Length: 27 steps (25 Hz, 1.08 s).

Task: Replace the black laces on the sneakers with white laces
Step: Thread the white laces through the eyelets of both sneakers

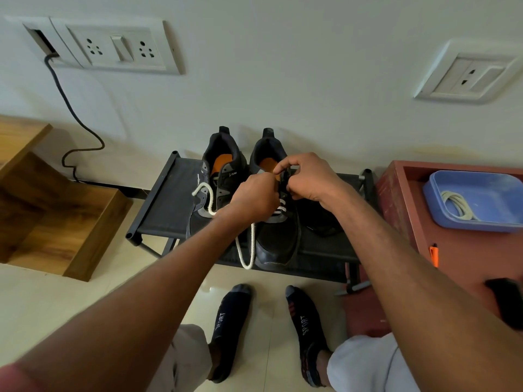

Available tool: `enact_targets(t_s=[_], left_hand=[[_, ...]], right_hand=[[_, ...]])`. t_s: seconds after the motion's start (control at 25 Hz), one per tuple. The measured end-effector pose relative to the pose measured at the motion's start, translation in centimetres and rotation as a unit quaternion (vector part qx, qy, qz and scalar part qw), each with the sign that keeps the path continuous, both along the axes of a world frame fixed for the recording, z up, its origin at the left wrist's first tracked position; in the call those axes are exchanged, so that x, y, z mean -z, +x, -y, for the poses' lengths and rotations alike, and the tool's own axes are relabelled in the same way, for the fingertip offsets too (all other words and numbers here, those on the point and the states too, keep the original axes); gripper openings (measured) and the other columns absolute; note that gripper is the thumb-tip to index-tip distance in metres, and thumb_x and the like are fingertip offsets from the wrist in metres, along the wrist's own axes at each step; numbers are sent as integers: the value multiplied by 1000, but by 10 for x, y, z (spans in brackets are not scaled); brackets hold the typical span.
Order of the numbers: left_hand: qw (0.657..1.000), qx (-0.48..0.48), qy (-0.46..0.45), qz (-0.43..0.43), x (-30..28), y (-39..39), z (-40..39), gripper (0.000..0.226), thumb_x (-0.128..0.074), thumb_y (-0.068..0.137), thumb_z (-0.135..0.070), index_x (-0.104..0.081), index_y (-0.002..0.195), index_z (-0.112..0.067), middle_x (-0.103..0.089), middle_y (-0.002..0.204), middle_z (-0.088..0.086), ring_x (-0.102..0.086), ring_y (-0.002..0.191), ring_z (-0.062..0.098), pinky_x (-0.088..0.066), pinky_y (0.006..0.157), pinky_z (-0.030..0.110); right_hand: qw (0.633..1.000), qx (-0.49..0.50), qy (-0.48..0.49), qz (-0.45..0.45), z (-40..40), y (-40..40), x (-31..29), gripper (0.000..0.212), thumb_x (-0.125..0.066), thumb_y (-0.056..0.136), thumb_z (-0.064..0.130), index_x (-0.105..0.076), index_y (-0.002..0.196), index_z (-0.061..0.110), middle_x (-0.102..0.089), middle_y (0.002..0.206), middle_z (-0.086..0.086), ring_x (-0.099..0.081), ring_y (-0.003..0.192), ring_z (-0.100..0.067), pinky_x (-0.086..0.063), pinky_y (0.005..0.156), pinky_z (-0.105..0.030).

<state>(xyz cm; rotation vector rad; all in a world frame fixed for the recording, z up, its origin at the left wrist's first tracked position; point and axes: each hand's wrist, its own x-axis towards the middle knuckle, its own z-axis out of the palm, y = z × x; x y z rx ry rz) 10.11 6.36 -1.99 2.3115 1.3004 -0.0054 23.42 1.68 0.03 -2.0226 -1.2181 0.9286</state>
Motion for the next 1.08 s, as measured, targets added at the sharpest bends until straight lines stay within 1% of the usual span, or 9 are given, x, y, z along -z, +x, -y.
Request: enact_targets(t_s=[0.12,0.36,0.48,0.6,0.68,0.8,0.88,1.0,1.08], left_hand=[[1000,-7,-17,6,-1,-3,-1,8,-55,97,-11,-59,91,-11,-58,93,9,-55,75,23,-38,59,29],[995,-10,82,-52,-15,-5,11,20,-67,94,-18,-62,113,-12,-48,99,5,-57,92,33,-44,71,40],[998,-3,60,-14,-12,-8,3,7,-65,89,-14,-67,95,-19,-58,90,3,-60,80,30,-42,62,36],[1000,-4,20,22,-5,-11,-1,23,-64,87,-10,-56,72,-25,-60,78,2,-61,72,26,-37,55,30],[999,-7,-10,44,-3,-8,1,21,-62,88,-6,-60,72,-20,-62,76,3,-61,72,24,-40,55,30],[996,-1,-69,64,-5,-9,-4,15,-59,94,-4,-73,91,-7,-68,86,7,-65,81,23,-48,61,27],[995,25,-70,67,-9,-16,-9,21,-56,98,-6,-76,101,-9,-68,91,3,-65,87,22,-51,69,28],[997,56,26,36,-11,-26,-15,24,-57,101,-19,-76,115,-24,-57,109,0,-55,109,24,-48,97,45],[996,50,68,13,-10,-29,-17,26,-57,103,-25,-73,121,-33,-44,112,1,-45,116,26,-42,102,48]], right_hand=[[999,15,-5,-38,0,1,0,55,-57,82,-14,-77,102,32,-63,109,-6,-70,90,-27,-62,62,-27],[1000,4,-7,-15,0,2,1,55,-61,83,-13,-77,105,35,-67,107,-7,-73,75,-23,-67,70,-37],[1000,9,-1,-15,0,-1,1,50,-64,86,-11,-77,104,33,-69,120,-7,-74,81,-24,-67,70,-37],[1000,12,-2,-20,1,-4,-1,48,-63,87,-11,-78,106,30,-67,123,-4,-72,90,-24,-67,72,-37],[999,17,-5,-32,1,-5,-2,49,-61,86,-13,-78,107,28,-65,123,-4,-70,96,-25,-67,74,-37],[998,28,-6,-59,1,-1,-3,51,-61,85,-16,-74,112,24,-64,123,-7,-70,95,-26,-67,75,-40],[998,30,-15,-57,2,3,-3,45,-70,85,-13,-69,114,22,-66,114,-12,-74,88,-26,-67,76,-42],[996,-3,-62,57,3,6,2,23,-91,79,13,-71,91,13,-75,87,-12,-77,79,-28,-65,81,-47],[992,-15,-81,94,2,3,6,21,-94,76,24,-77,83,13,-76,79,-7,-76,76,-25,-64,83,-46]])
